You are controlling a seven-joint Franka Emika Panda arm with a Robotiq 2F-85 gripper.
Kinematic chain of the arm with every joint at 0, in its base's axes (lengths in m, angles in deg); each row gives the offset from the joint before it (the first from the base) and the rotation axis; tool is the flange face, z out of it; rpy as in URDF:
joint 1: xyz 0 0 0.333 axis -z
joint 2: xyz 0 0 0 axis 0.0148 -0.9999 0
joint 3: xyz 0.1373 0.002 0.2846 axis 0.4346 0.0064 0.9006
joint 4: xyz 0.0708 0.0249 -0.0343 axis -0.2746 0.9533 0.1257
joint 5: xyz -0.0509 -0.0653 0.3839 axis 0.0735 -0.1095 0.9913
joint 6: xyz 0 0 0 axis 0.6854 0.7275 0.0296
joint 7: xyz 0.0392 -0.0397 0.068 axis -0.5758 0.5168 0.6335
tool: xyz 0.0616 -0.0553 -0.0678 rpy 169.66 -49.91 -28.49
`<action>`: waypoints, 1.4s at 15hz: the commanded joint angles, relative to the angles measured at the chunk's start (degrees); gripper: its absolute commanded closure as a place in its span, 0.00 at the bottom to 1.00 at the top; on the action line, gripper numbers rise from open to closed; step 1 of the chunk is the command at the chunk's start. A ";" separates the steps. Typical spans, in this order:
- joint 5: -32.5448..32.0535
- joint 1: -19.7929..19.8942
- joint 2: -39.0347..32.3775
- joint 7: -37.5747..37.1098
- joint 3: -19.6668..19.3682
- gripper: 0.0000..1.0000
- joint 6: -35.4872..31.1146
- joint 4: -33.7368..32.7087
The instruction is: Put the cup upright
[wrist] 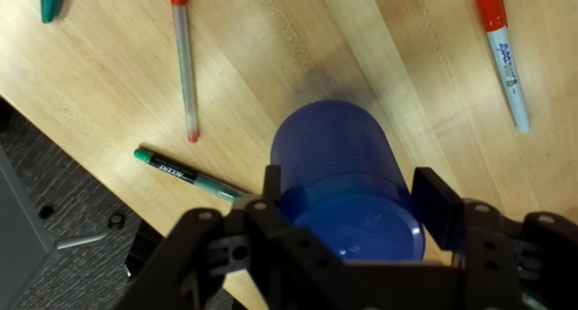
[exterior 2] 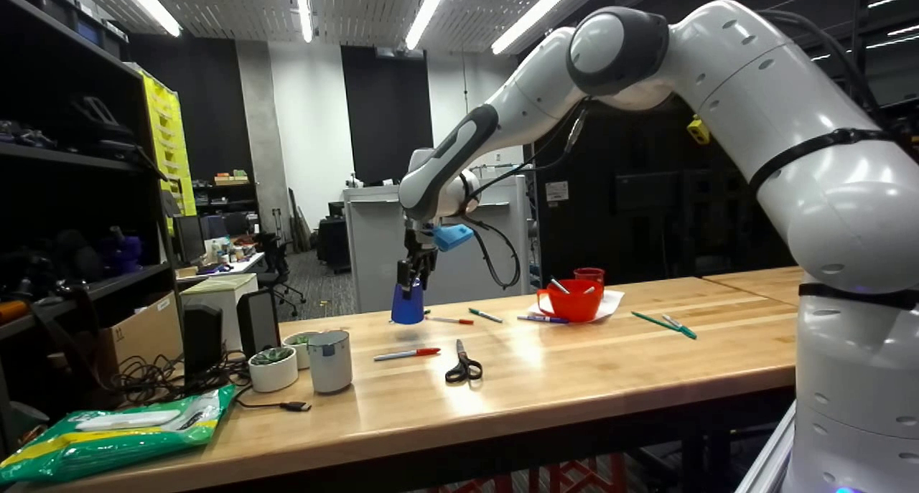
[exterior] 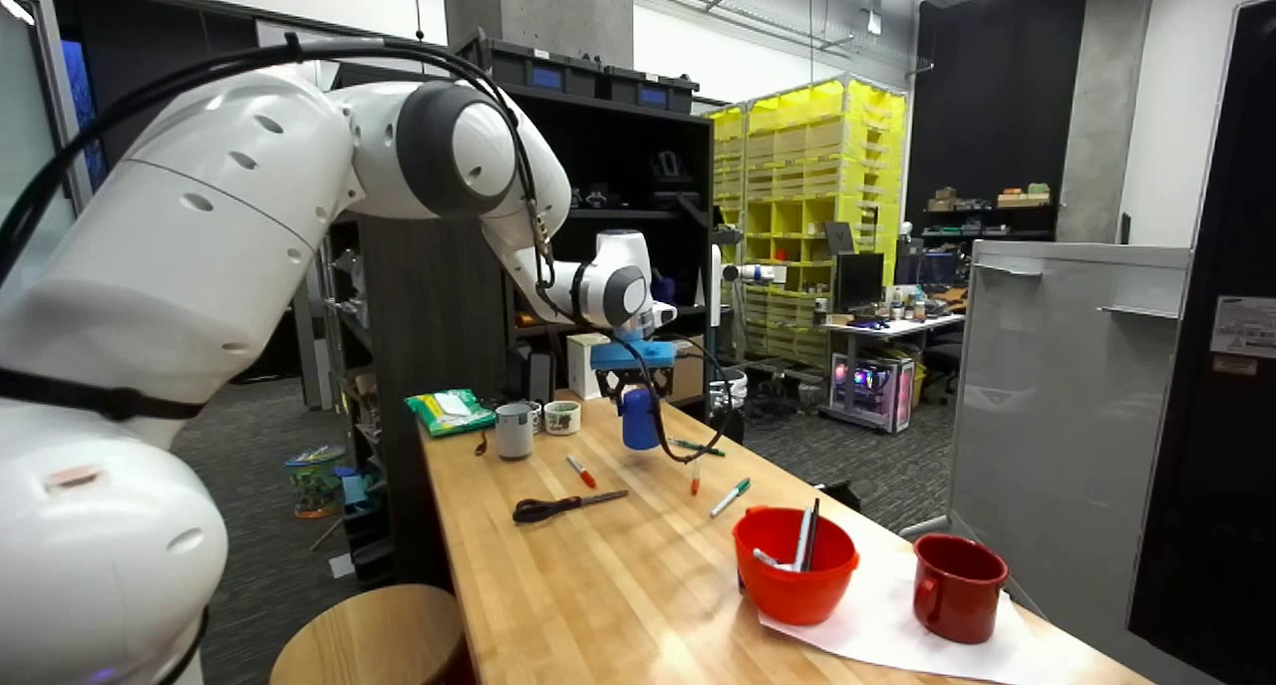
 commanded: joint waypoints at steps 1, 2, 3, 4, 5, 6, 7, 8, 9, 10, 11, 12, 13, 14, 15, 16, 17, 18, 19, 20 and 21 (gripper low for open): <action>1.68 1.51 5.36 1.40 1.33 0.53 -6.34 7.63; 2.36 2.11 6.06 1.91 1.61 0.53 -9.84 9.75; 2.99 2.71 6.64 2.29 1.93 0.53 -14.06 12.09; 3.85 3.59 7.07 3.00 2.48 0.53 -18.99 14.73; 4.57 4.51 7.23 3.53 3.08 0.53 -23.93 17.26; 5.31 5.61 7.05 3.85 4.02 0.53 -28.22 19.45; 6.10 7.43 6.59 4.80 5.65 0.53 -31.46 21.47; 7.48 8.92 6.05 6.24 6.94 0.53 -34.42 23.25; 8.39 11.25 5.31 7.41 9.27 0.53 -36.97 24.97; 8.91 13.07 4.76 8.10 11.08 0.53 -39.11 26.53; 9.01 14.59 4.07 8.39 12.43 0.53 -41.66 28.19; 8.81 15.89 3.17 8.42 13.46 0.53 -44.07 29.65; 8.24 17.04 2.83 7.94 14.48 0.53 -46.79 30.87; 7.74 18.50 2.24 7.59 15.76 0.53 -49.37 32.14; 7.41 19.48 2.24 7.13 16.68 0.53 -50.61 33.42; 7.04 20.39 1.88 6.92 17.34 0.53 -51.76 34.71; 6.68 21.35 1.42 6.79 18.01 0.53 -52.67 35.86; 6.32 22.19 0.90 6.68 18.62 0.53 -53.14 36.74; 6.07 22.90 0.40 6.62 18.98 0.53 -53.27 37.55; 5.99 23.19 0.24 6.59 19.06 0.21 -53.24 38.18; 5.88 23.54 0.22 6.54 19.31 0.07 -53.05 38.70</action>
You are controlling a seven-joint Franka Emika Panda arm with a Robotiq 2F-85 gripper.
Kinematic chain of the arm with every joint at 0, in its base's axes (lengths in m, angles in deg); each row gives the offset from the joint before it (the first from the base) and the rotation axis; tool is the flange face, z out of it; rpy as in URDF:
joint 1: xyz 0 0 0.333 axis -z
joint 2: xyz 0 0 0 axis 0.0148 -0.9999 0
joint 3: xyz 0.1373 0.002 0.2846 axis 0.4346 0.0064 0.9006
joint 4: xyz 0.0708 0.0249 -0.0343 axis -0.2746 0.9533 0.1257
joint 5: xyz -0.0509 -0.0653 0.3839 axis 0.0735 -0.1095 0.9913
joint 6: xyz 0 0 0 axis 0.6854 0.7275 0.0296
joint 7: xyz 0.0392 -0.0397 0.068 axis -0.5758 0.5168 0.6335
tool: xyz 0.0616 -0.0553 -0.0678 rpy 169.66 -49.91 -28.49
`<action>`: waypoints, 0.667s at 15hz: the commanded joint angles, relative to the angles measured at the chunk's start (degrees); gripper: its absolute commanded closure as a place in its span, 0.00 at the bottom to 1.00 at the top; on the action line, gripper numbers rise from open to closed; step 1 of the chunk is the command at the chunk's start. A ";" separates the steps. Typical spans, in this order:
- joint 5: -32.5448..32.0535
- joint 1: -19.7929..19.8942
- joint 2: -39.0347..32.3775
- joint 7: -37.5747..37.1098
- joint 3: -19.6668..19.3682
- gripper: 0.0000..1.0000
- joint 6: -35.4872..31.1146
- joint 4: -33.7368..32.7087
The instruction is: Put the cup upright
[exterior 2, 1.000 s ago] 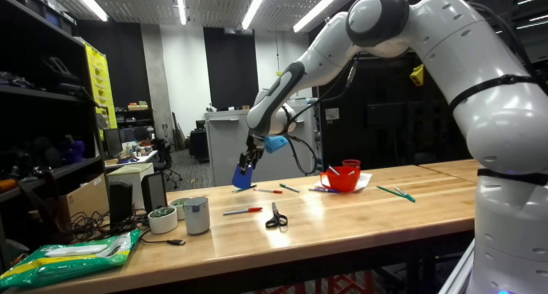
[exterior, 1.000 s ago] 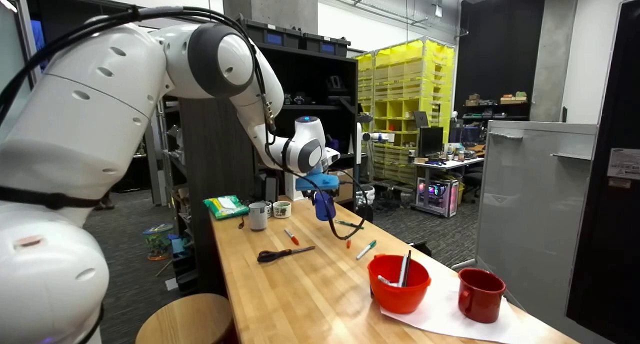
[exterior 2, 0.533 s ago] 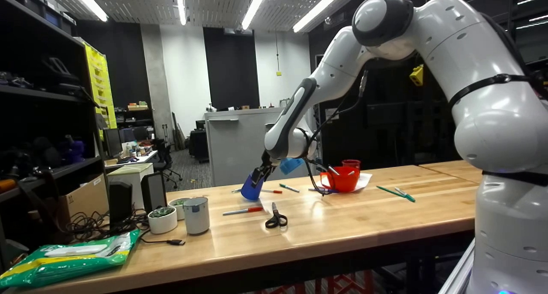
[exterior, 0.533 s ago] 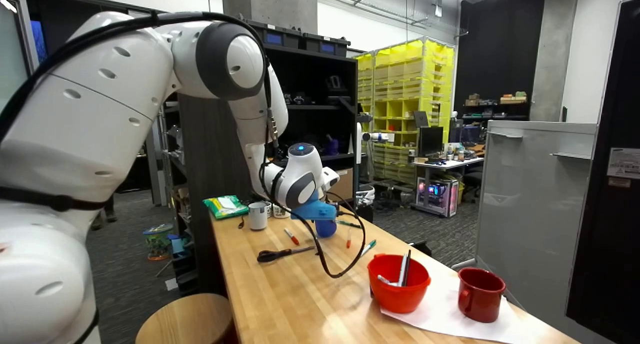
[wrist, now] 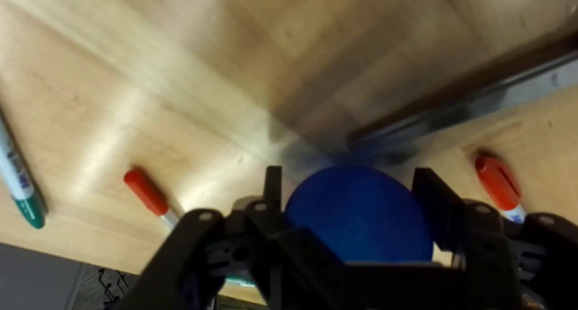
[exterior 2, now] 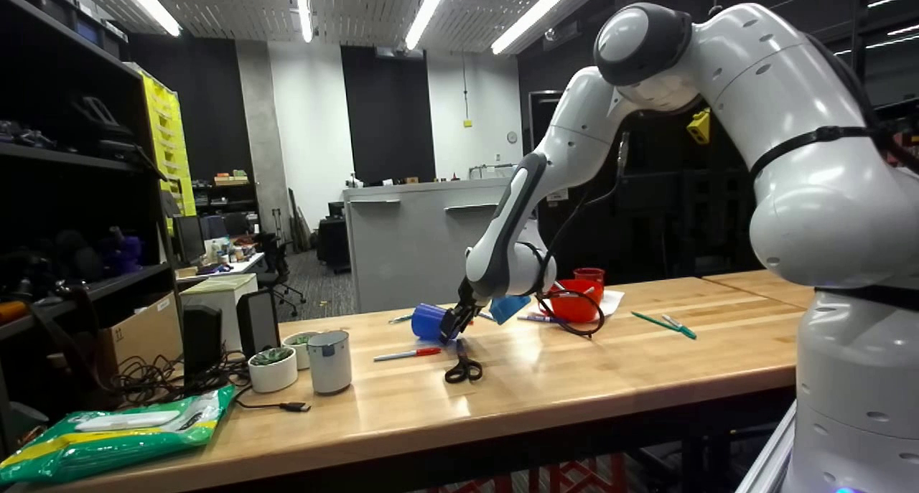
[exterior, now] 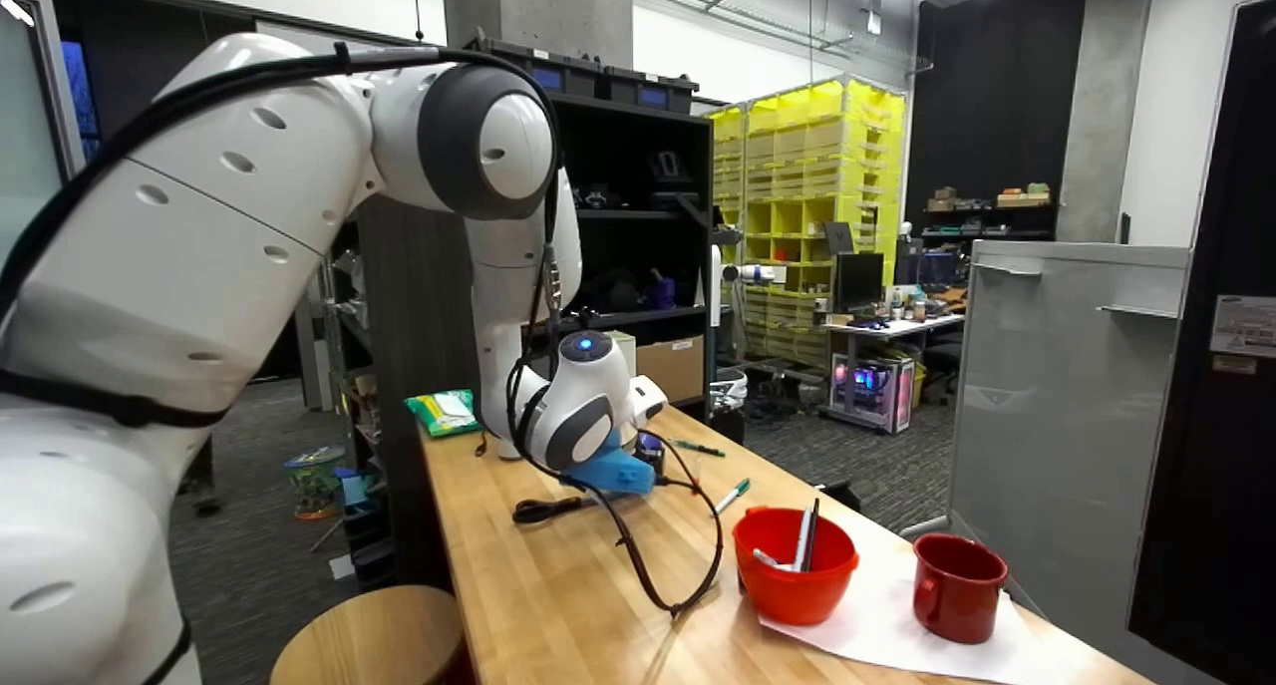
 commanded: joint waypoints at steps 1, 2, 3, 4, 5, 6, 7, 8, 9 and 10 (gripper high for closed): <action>-1.32 3.23 -0.60 0.21 2.60 0.03 -1.82 3.20; -1.66 3.42 -0.49 0.30 2.64 0.00 -1.70 3.44; -1.64 3.10 -0.03 0.20 2.33 0.00 -1.29 3.73; -1.72 2.72 0.32 0.30 1.94 0.00 -0.74 3.85; -8.29 1.23 0.80 -5.87 -0.74 0.00 -0.24 3.84; -9.75 0.86 1.17 -6.44 -1.28 0.00 0.29 3.71; -11.81 0.36 1.65 -8.08 -2.04 0.00 0.82 3.63; -13.38 -0.05 1.90 -9.12 -2.74 0.00 1.17 3.45; -14.48 -0.69 2.58 -9.92 -3.45 0.00 2.00 3.32; -15.32 -1.14 2.95 -10.48 -4.01 0.00 2.63 3.11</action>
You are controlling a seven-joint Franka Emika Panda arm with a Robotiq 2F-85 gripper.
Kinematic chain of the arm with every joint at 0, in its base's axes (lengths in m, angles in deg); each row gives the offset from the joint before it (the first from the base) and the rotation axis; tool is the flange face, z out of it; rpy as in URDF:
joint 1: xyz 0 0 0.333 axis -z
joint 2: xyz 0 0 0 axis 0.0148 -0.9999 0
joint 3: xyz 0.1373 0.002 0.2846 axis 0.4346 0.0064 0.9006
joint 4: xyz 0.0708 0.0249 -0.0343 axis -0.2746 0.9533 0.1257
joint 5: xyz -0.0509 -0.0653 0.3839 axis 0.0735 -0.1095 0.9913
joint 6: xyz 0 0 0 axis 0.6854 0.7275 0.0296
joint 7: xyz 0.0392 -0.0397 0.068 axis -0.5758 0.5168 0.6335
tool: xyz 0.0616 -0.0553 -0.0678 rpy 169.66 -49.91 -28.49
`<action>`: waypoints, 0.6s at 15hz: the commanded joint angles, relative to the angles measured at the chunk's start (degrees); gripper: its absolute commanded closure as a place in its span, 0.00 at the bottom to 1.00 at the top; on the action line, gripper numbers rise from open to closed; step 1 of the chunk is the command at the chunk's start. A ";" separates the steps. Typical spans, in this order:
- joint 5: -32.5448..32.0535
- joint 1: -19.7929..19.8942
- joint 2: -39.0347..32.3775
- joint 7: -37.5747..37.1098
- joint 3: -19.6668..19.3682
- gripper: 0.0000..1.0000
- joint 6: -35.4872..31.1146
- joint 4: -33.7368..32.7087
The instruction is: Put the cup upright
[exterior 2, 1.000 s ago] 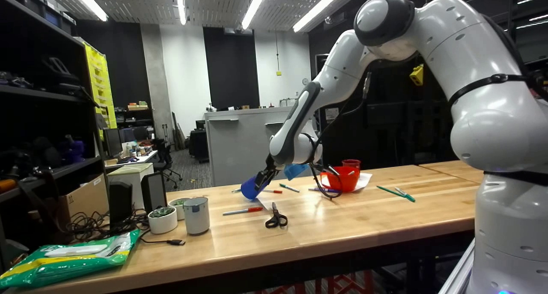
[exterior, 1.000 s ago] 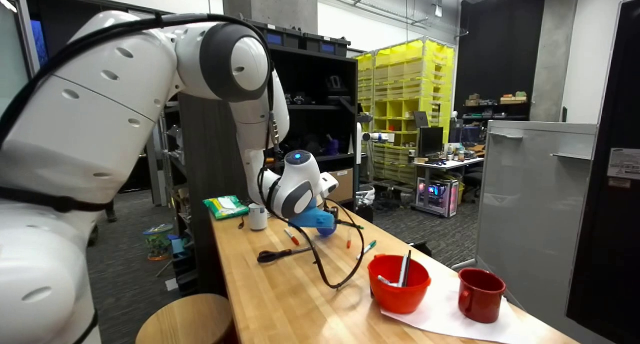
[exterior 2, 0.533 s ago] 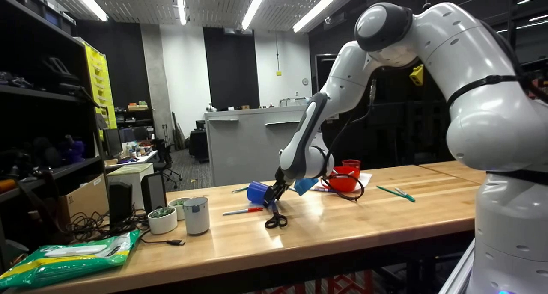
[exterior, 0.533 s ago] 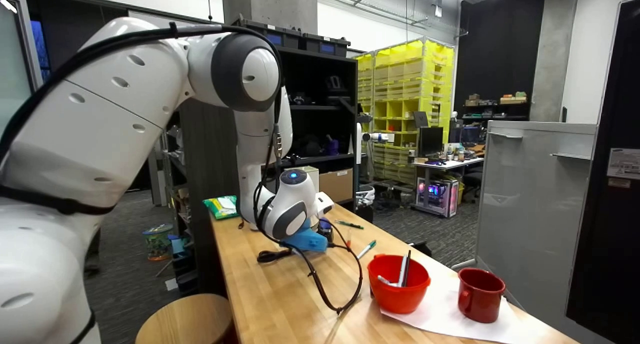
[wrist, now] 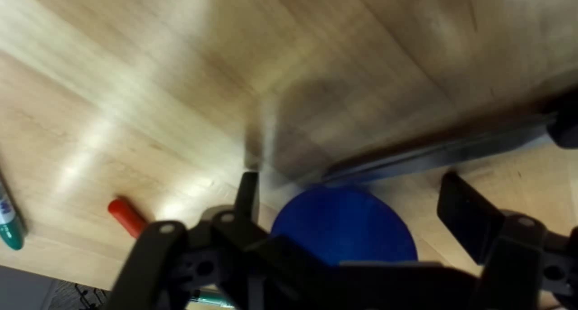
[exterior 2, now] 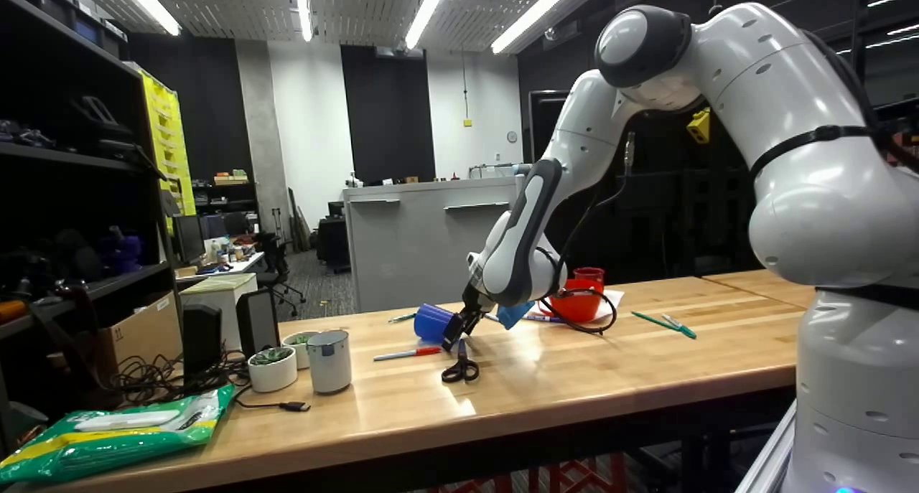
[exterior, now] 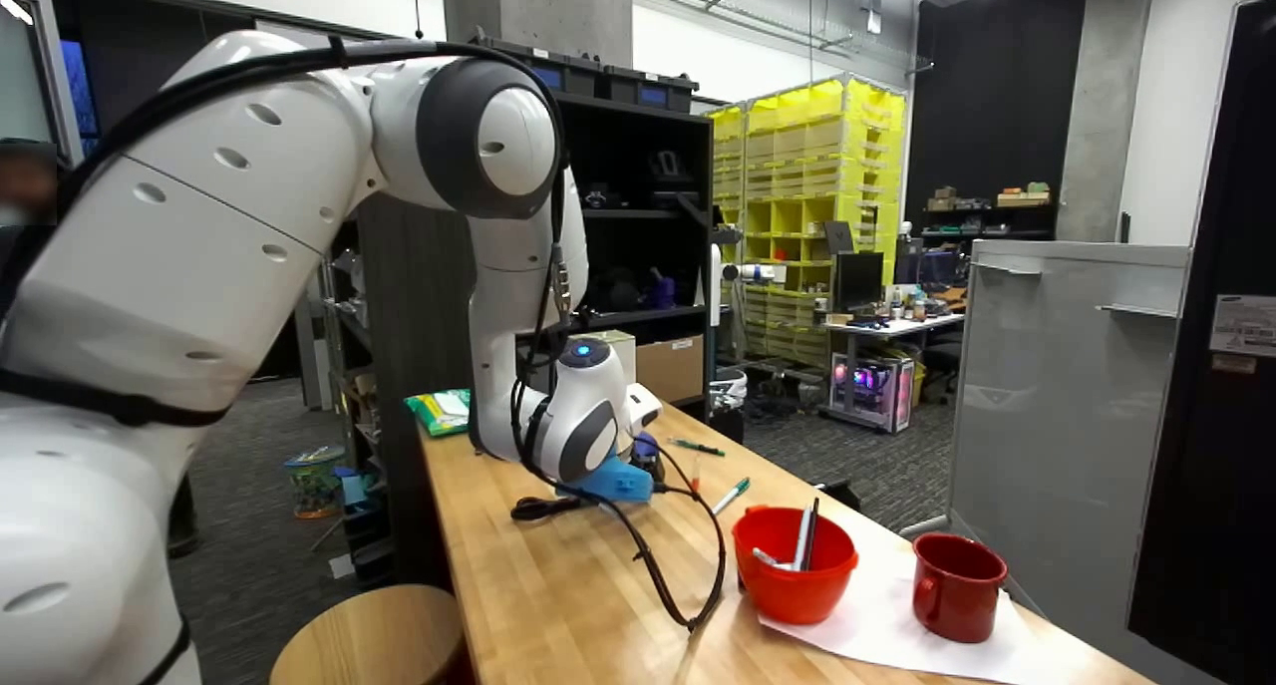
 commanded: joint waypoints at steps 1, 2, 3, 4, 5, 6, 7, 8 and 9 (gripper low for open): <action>-3.41 -2.38 3.52 -3.00 -2.66 0.00 3.89 1.09; -3.55 -3.15 4.15 -3.20 -3.31 0.00 5.72 0.81; -3.49 -3.87 4.92 -3.03 -3.81 0.00 8.06 0.43; -2.98 -5.15 5.82 -2.75 -4.75 0.00 10.94 -0.18; -2.46 -6.09 6.44 -2.40 -5.37 0.00 13.61 -0.86; -1.82 -7.64 7.25 -2.36 -6.48 0.00 16.82 -1.81; -1.46 -9.04 8.00 -2.10 -7.34 0.00 20.25 -2.96; -1.12 -10.42 8.35 -1.93 -8.24 0.00 23.72 -4.46; -1.07 -12.35 8.89 -2.24 -9.68 0.00 27.95 -6.25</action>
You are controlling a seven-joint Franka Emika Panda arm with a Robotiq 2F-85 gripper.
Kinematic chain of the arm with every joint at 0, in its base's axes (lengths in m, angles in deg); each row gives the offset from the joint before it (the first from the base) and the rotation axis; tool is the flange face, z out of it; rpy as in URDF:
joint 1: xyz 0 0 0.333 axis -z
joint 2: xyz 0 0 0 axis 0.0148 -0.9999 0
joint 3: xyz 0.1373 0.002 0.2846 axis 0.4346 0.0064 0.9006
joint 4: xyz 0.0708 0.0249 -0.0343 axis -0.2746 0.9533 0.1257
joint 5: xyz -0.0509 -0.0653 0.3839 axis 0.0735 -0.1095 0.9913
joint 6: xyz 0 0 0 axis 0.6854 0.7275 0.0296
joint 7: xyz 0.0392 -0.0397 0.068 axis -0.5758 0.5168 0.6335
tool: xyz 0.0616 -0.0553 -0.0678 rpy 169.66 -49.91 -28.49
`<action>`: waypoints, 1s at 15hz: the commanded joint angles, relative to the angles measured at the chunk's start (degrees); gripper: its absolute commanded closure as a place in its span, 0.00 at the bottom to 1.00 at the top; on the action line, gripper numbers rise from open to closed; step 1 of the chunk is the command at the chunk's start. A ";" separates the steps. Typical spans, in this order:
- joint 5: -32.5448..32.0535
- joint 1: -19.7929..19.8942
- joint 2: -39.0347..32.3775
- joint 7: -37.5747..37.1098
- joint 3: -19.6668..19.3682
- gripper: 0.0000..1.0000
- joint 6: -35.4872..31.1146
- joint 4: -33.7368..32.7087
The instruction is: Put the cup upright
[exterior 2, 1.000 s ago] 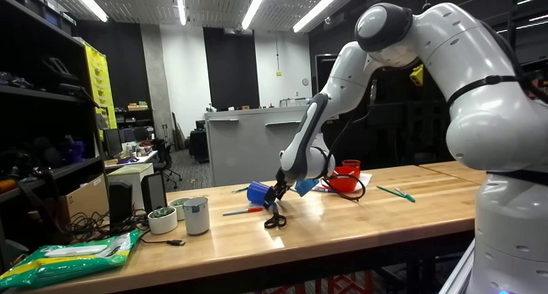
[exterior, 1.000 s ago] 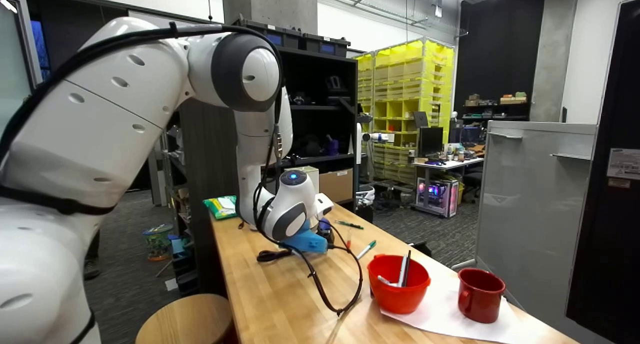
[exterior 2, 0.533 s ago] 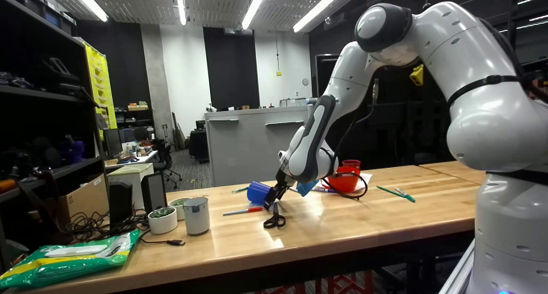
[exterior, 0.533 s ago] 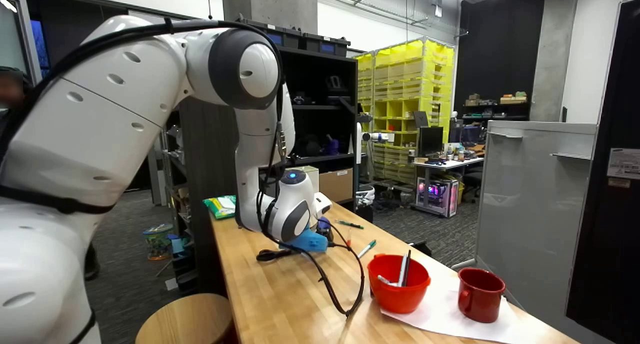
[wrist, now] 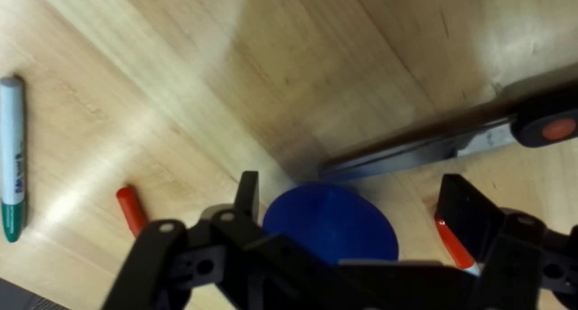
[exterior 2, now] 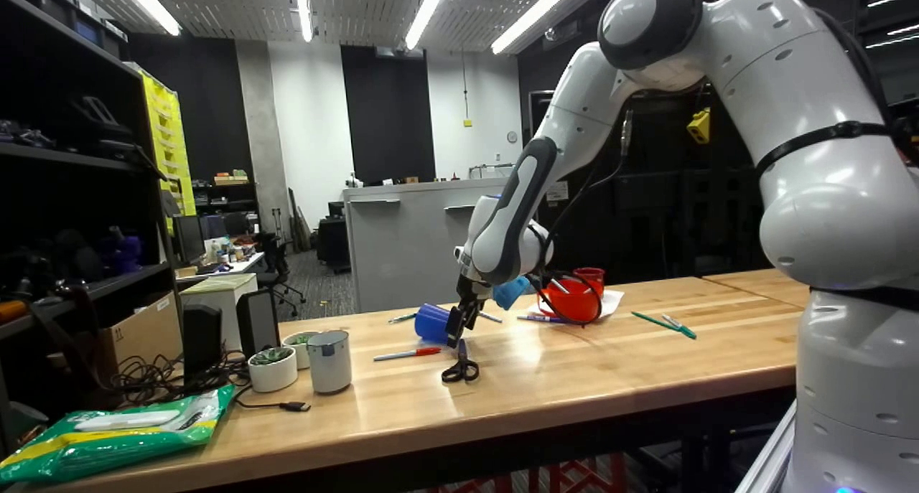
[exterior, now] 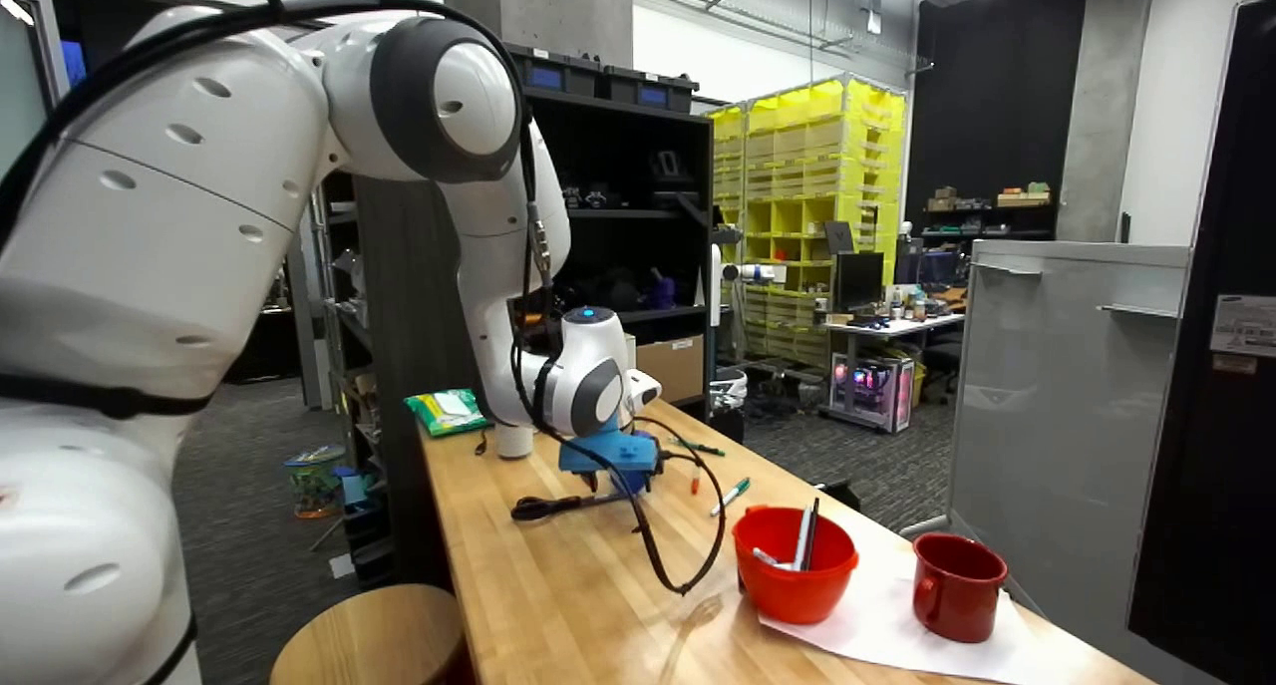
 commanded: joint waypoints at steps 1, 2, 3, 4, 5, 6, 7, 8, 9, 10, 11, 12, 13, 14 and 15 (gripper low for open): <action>0.62 -6.69 3.42 -1.23 -4.82 0.00 13.36 -4.55; 0.26 -8.23 3.74 -1.47 -5.88 0.00 17.71 -6.55; 1.90 -6.54 2.01 0.82 -4.97 0.00 11.31 -4.38; 2.12 -7.43 2.23 0.71 -5.59 0.00 12.86 -5.51; 2.40 -7.63 2.21 0.74 -5.66 0.00 12.72 -5.60; 2.49 -7.64 2.07 0.74 -5.68 0.00 12.56 -5.35; 2.48 -7.59 1.88 0.74 -5.74 0.00 12.32 -5.13; 2.46 -7.51 1.68 0.77 -5.83 0.00 12.09 -5.04; 2.44 -7.43 1.50 0.85 -5.94 0.00 11.94 -5.04; 2.43 -7.43 1.47 0.90 -5.97 0.00 11.90 -5.04; 2.43 -7.45 1.47 0.90 -5.97 0.00 11.89 -5.04; 2.42 -7.46 1.47 0.91 -5.96 0.00 11.88 -5.05; 2.42 -7.46 1.47 0.91 -5.96 0.00 11.87 -5.04; 3.12 -6.63 1.30 2.59 -5.04 0.00 13.01 -5.31; 2.60 -6.87 1.54 3.19 -5.42 0.00 13.99 -5.52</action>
